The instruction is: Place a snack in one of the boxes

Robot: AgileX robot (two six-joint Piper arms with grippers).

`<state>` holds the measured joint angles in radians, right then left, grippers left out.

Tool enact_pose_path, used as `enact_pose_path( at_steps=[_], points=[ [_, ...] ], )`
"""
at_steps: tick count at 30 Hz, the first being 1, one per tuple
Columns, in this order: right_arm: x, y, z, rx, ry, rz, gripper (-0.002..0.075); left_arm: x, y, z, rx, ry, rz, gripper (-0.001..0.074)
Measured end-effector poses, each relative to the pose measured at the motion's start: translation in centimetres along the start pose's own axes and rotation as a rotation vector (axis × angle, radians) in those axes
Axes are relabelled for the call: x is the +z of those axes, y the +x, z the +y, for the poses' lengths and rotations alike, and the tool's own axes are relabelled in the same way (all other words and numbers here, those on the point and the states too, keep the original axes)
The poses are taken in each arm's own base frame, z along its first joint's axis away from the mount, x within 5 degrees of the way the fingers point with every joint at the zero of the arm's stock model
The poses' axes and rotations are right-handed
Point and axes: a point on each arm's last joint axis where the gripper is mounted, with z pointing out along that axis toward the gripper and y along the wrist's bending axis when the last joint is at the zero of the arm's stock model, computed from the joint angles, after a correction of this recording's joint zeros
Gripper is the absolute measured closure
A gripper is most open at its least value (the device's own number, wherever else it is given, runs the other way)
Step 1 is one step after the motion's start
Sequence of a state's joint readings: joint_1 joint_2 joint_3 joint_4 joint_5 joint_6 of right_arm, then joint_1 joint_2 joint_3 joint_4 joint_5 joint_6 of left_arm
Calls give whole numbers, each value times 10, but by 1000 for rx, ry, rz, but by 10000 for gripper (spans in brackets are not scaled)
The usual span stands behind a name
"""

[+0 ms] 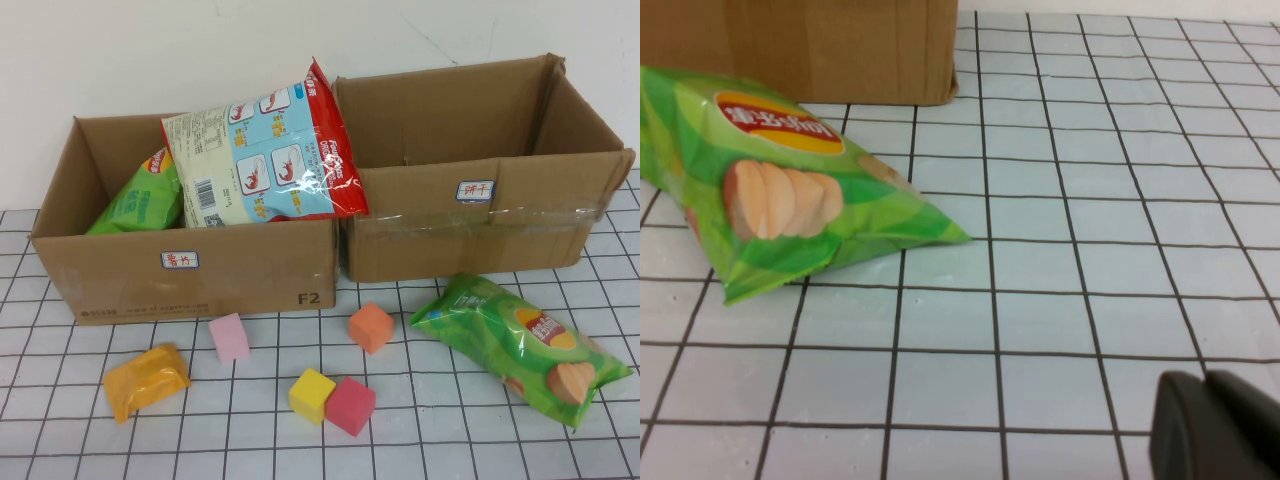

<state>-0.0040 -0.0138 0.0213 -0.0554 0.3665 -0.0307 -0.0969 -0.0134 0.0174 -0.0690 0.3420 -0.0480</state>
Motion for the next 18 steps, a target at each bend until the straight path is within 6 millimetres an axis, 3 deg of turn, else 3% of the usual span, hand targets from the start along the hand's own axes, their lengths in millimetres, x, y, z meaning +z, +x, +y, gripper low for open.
enact_pose_path(
  at_steps=[4, 8, 18],
  points=[
    [0, -1, 0, 0, 0, -14, 727, 1, -4, 0, 0, 3, -66, 736],
    [0, -9, 0, 0, 3, -110, 727, -2, -20, -1, 1, 11, -242, 736],
    [-19, -55, -2, 0, 20, -675, 727, -26, -62, -3, 1, 37, -786, 736]
  ],
)
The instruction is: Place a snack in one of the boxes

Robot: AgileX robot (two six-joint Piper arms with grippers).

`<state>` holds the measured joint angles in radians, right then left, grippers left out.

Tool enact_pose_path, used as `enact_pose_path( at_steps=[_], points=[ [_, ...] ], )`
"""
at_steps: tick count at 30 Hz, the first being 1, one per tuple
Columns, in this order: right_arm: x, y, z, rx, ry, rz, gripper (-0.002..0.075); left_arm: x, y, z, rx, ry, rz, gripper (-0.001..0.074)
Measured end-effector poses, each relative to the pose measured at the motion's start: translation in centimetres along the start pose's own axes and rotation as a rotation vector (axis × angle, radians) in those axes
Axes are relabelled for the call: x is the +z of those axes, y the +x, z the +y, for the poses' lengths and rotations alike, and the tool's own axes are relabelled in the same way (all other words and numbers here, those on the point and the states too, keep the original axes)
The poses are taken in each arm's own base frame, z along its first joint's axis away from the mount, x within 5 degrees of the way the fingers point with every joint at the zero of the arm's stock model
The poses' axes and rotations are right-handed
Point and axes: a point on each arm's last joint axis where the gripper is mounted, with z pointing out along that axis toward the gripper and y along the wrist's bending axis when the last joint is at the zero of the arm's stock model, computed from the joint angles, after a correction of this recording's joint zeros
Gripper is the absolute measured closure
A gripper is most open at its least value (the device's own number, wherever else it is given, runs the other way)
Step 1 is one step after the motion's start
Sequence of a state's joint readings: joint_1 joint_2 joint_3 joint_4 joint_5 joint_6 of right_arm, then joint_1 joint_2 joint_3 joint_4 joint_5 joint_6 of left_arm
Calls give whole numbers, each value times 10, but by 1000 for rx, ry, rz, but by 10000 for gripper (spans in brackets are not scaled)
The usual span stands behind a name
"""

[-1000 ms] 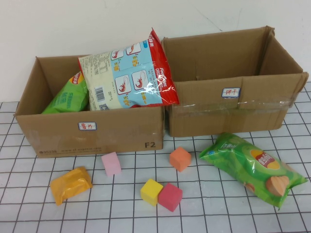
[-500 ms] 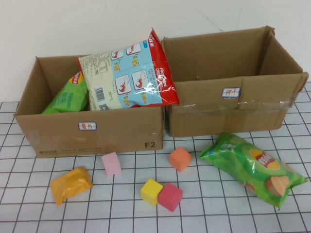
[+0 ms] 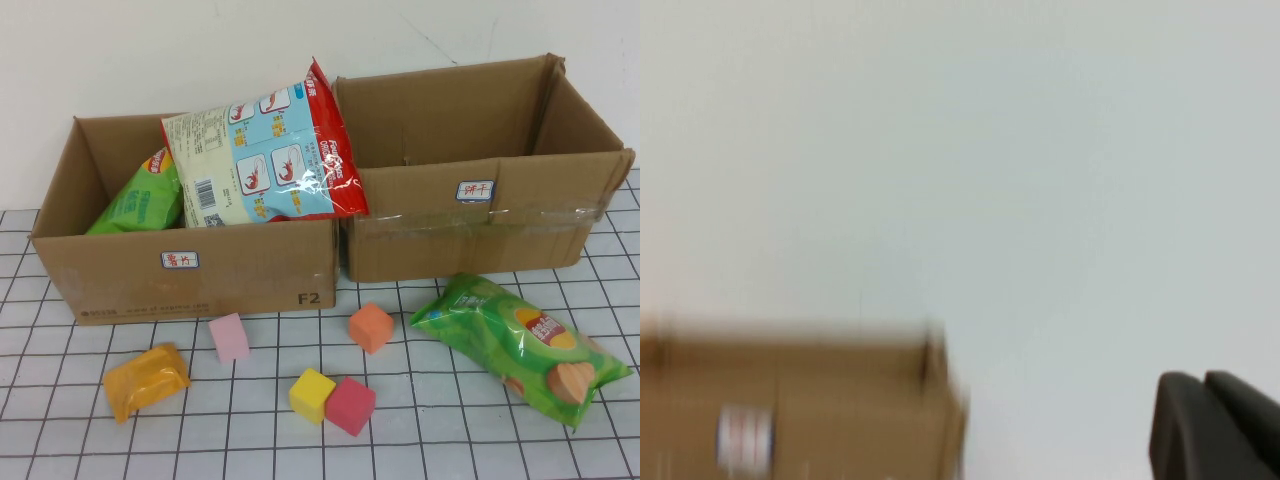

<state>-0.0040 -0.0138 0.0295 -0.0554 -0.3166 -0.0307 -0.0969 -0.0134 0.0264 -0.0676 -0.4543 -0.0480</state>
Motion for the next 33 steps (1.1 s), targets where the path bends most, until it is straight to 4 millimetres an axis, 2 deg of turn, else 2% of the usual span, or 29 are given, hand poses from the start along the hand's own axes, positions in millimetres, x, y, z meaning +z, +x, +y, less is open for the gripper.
enact_pose_path(
  at_steps=[5, 10, 12, 14, 18, 20, 22, 25, 27, 29, 33],
  points=[
    [-2, -17, -1, 20, 4, -190, 727, -1, -14, -1, -2, 7, -151, 736],
    [-2, -20, -1, 109, -5, -218, 727, -2, -18, -1, -54, 15, -194, 736],
    [-2, -20, 0, 151, -17, -216, 727, 0, -14, -2, -99, 21, -117, 736],
    [-1, -25, 2, 119, -37, -192, 727, 5, -15, -4, -113, 22, 13, 736],
    [3, -54, 1, -21, -40, -124, 727, 10, -35, -5, -44, -27, 302, 736],
    [3, -66, -4, -44, 0, -36, 727, 13, -48, -4, 5, -61, 432, 736],
    [5, -77, -11, -47, 50, 84, 727, 18, -54, -2, 62, -90, 589, 736],
    [11, -78, -18, -54, 107, 295, 727, 28, -54, -1, 92, -118, 819, 736],
    [22, -62, -19, -72, 109, 536, 727, 42, -42, -3, 44, -113, 1015, 736],
    [29, -48, -16, -91, 56, 698, 727, 51, -29, -6, -5, -102, 1122, 736],
    [42, -25, 0, -119, -158, 908, 727, 68, -1, -13, -117, -72, 1304, 736]
  ],
)
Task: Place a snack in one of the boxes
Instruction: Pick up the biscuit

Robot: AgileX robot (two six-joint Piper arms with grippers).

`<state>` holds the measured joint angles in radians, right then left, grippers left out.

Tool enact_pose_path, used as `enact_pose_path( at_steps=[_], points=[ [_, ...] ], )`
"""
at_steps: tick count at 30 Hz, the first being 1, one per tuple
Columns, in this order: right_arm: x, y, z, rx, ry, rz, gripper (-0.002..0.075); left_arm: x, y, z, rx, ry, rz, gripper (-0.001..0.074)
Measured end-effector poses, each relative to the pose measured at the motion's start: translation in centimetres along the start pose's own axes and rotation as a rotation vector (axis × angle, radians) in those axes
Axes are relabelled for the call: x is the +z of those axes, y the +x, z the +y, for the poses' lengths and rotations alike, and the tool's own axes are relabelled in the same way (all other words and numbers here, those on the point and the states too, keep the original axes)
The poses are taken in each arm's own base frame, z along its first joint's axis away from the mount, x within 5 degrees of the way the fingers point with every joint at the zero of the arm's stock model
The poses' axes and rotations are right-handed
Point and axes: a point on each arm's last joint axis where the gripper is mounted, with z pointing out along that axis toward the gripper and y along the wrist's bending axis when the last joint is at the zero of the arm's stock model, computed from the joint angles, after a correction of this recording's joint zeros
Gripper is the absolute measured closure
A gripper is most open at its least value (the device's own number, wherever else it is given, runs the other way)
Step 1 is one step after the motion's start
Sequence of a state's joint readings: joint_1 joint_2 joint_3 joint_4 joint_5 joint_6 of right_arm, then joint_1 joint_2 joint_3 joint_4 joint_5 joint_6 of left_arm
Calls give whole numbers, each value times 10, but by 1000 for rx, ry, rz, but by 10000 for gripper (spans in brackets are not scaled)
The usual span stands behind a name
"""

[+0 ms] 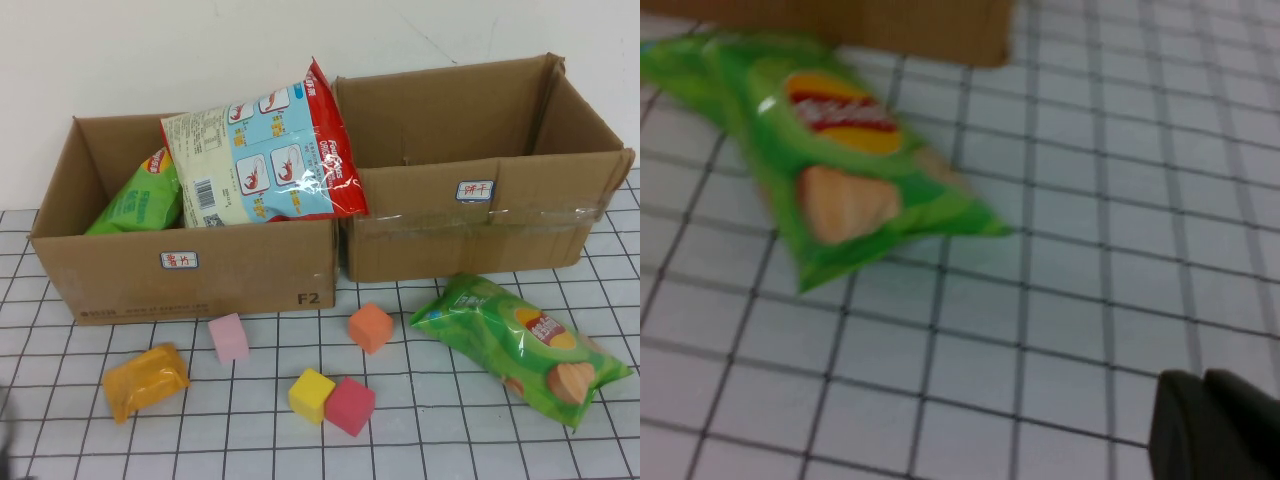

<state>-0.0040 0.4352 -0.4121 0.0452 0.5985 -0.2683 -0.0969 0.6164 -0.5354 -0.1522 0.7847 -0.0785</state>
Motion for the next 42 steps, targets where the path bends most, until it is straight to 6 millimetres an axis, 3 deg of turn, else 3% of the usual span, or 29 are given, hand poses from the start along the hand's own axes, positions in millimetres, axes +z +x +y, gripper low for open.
enact_pose_path(
  at_steps=[6, 13, 16, 22, 24, 26, 37, 42],
  points=[
    [28, -5, 17, -111, -250, 100, 727, 46, -18, -14, 144, 149, 248, 736],
    [35, -10, 26, -145, -359, 65, 727, 95, -67, -17, 255, 161, 282, 710],
    [35, -11, 27, -145, -369, 52, 727, 117, -82, -19, 338, 172, 297, 597],
    [35, -12, 27, -141, -375, 47, 727, 157, -94, -24, 452, 156, 338, 188],
    [35, -12, 27, -138, -377, 46, 727, 170, -96, -23, 478, 137, 342, 107],
    [35, -12, 27, -139, -377, 46, 727, 182, -97, -21, 495, 124, 353, 76],
    [35, -12, 27, -144, -378, 44, 727, 235, -82, -11, 504, 100, 427, 52],
    [35, -12, 27, -143, -375, 41, 727, 248, -75, -11, 460, 115, 464, 120]
  ],
)
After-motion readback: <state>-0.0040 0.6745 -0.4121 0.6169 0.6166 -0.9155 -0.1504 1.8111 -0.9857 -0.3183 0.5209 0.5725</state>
